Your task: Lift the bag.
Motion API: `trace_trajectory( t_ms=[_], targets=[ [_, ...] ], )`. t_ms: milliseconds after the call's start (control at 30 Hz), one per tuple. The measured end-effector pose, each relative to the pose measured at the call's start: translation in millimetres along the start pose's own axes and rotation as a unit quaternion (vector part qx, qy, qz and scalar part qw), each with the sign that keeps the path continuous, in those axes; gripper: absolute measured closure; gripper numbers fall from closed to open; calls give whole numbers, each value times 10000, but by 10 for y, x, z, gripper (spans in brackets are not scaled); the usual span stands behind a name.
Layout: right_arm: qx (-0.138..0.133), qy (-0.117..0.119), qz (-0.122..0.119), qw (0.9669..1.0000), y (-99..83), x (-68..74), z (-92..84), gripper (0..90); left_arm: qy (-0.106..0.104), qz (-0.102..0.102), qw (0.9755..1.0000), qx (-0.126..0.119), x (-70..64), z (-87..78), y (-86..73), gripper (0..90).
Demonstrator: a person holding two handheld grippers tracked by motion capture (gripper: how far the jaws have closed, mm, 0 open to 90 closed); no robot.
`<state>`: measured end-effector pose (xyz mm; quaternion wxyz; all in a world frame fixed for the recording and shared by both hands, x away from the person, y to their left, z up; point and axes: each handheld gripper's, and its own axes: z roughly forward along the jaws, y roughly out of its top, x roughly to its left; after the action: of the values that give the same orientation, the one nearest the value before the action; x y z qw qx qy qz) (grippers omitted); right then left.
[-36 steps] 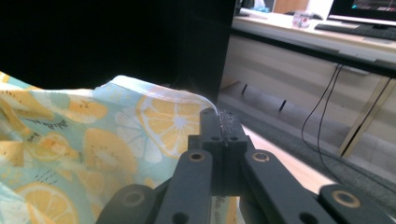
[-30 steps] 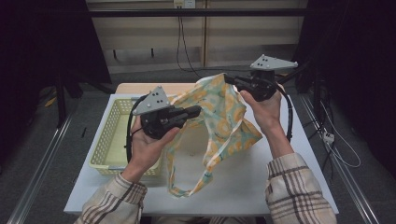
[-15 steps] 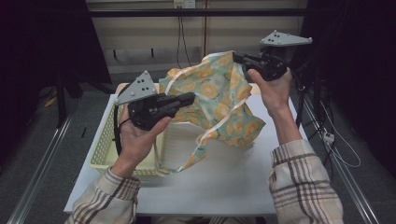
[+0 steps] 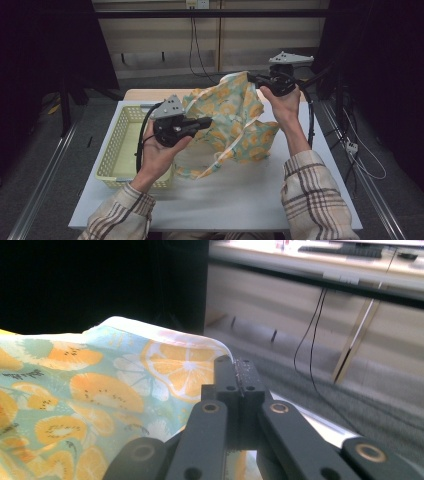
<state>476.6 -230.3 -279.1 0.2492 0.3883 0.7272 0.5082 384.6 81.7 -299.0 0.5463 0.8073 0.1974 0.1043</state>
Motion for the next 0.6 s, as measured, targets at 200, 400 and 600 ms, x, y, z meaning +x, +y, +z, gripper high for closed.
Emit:
trace_trajectory(
  t_ms=[200, 400, 600],
  targets=[
    [208, -52, 126, 9997, -151, -79, 147, 900, -109, -71, 9994, 333, -9, 141, -255, 900],
    [315, 43, 146, 9994, -216, -34, 242, 898, 56, -94, 9993, 357, 41, 197, -300, 830],
    [390, -15, 197, 9990, -253, -43, 261, 812, 246, -290, 9989, 269, 123, 255, -312, 724]
  ],
)
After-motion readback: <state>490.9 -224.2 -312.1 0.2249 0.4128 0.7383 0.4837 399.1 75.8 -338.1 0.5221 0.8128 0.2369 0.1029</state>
